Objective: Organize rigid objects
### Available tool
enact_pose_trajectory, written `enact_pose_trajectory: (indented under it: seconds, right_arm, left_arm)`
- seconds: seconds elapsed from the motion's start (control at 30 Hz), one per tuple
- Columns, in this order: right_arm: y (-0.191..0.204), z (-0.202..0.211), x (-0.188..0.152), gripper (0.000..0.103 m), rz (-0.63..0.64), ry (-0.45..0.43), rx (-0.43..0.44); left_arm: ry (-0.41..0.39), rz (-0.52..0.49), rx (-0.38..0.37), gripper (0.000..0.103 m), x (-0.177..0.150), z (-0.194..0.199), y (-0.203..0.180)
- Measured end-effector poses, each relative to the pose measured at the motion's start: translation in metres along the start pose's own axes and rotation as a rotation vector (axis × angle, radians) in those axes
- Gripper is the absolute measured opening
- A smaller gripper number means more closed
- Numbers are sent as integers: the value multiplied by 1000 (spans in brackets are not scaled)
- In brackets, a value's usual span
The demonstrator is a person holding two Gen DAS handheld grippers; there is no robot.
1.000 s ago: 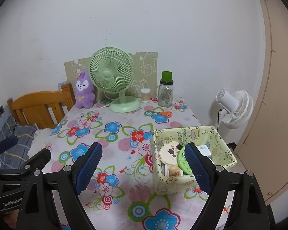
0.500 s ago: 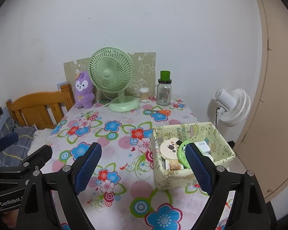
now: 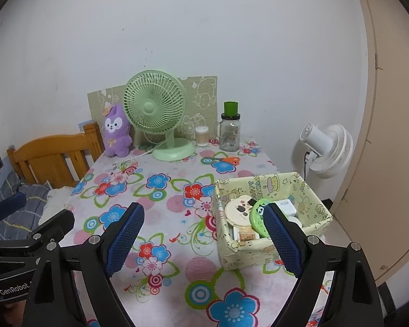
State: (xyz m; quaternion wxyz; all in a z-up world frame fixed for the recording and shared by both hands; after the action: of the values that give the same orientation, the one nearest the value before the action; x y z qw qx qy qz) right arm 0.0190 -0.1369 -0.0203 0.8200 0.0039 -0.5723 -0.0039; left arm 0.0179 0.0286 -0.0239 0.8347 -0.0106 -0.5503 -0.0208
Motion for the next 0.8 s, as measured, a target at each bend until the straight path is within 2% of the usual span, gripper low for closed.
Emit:
enact_pose_trajectory:
  seconds: [0.8]
  right_arm:
    - [2, 1, 0, 91, 5, -6, -9]
  left_arm:
    - [3, 15, -3, 103, -2, 1, 4]
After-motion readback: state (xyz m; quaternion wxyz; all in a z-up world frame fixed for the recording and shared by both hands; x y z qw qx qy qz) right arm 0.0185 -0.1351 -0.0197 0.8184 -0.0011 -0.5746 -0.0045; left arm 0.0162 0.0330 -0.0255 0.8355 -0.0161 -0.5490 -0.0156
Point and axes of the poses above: each gripper's, at about its wrist camera, not at the fingertips, and z roughly against the way its jaws point, y to its left, x to its top, the point moved 1 cm from there along -z, roughly the way its jaws point, and after that the axes turned 10 degrees about -y, right-handed, at the moved point
